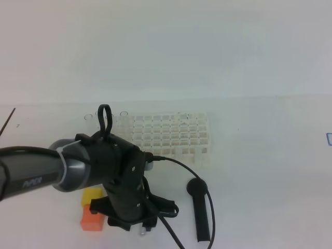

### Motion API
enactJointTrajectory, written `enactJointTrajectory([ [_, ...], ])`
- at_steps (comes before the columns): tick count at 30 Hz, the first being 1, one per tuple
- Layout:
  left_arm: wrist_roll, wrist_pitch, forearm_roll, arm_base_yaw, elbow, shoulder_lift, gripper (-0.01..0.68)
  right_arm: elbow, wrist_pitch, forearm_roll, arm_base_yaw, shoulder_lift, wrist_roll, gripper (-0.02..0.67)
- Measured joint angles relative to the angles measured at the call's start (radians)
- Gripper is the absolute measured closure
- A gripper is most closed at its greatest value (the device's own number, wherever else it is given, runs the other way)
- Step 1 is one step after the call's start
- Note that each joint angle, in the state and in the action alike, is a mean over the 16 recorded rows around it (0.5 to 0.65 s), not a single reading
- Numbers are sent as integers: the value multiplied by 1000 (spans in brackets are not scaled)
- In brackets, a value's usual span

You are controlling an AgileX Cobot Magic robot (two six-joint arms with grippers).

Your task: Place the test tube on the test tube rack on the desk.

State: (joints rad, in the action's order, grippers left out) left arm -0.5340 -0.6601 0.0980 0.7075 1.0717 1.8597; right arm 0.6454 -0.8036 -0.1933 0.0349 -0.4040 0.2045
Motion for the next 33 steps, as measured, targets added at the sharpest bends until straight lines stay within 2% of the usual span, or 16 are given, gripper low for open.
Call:
enactJointTrajectory([
  [8, -24, -13, 2, 0, 4, -2, 490, 1, 0, 0, 0, 0, 0, 598],
  [13, -37, -38, 0, 0, 26, -28, 550, 1, 3, 0, 0, 0, 0, 598],
  [24, -34, -48, 24, 36, 107, -278, 565, 1, 48, 9, 0, 0, 9, 594],
  [33, -25, 145, 126, 121, 38, -605, 565, 1, 85, -13, 0, 0, 18, 589],
])
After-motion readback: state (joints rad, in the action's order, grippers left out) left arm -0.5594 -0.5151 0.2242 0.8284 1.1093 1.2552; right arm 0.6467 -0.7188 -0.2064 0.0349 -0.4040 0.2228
